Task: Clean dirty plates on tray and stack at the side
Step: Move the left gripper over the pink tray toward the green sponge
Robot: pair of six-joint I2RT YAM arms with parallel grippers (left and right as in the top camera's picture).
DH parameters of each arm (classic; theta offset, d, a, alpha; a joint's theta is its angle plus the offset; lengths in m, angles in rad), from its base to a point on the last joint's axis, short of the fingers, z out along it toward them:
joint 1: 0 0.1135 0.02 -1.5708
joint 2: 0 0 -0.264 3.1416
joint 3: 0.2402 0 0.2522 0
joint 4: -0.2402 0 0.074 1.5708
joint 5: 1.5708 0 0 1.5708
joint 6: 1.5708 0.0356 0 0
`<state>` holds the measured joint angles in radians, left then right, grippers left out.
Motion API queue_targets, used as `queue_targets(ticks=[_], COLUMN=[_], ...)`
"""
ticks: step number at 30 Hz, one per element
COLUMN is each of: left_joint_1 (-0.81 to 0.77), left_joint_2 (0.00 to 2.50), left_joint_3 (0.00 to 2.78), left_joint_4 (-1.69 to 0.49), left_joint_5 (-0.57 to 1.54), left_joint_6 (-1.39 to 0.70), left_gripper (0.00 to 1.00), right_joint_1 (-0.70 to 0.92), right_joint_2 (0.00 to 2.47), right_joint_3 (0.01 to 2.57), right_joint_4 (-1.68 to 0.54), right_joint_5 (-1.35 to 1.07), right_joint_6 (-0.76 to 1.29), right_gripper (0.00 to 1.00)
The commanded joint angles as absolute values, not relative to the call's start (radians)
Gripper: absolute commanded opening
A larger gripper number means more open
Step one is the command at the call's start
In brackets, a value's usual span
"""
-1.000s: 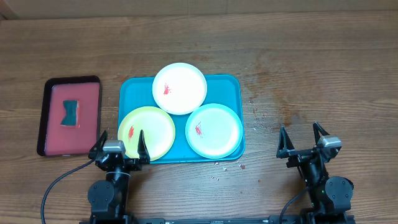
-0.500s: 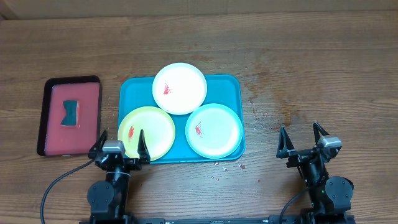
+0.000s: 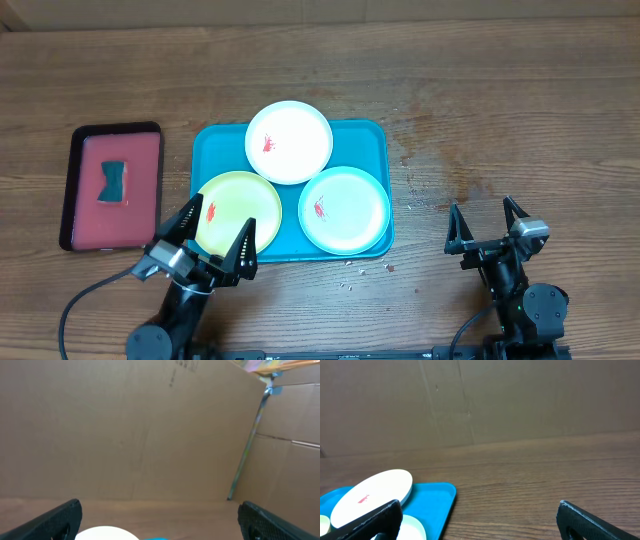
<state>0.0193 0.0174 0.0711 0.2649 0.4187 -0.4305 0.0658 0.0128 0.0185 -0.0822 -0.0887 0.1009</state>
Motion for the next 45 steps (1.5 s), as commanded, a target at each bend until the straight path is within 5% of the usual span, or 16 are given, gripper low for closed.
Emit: queue_targets(ticks=[1, 11, 17, 23, 30, 32, 39, 45], left_joint_1=[0.013, 0.013, 0.16, 0.444, 0.576, 0.583, 0.582, 0.582], left_joint_2=[0.092, 0.866, 1.198, 1.381, 1.617, 1.665, 1.754, 1.875], left_joint_3=[0.273, 0.996, 1.34, 1.376, 1.377, 1.377, 1.377, 1.376], left_joint_4=[0.063, -0.635, -0.87, -0.901, -0.754, -0.686, -0.618, -0.654], left_joint_5=[0.309, 0.237, 0.191, 0.181, 0.177, 0.185, 0.13, 0.118], left_joint_6=[-0.323, -0.022, -0.107, -0.234, -0.38, -0.327, 0.344, 0.382], left_gripper=[1.0, 1.0, 1.0, 1.0, 1.0, 1.0, 1.0, 0.91], right_joint_1=[0.06, 0.06, 0.06, 0.06, 0.06, 0.06, 0.06, 0.06], right_joint_2=[0.003, 0.003, 0.003, 0.003, 0.003, 0.003, 0.003, 0.003], right_joint_3=[0.008, 0.008, 0.008, 0.008, 0.008, 0.008, 0.008, 0.008], right_joint_4=[-0.077, -0.077, -0.077, -0.077, -0.077, -0.077, -0.077, -0.077], right_joint_5=[-0.079, -0.079, -0.079, -0.079, -0.079, -0.079, -0.079, -0.079], right_joint_6=[0.105, 0.105, 0.105, 0.105, 0.105, 0.105, 0.105, 0.105], right_gripper=[1.0, 1.0, 1.0, 1.0, 1.0, 1.0, 1.0, 1.0])
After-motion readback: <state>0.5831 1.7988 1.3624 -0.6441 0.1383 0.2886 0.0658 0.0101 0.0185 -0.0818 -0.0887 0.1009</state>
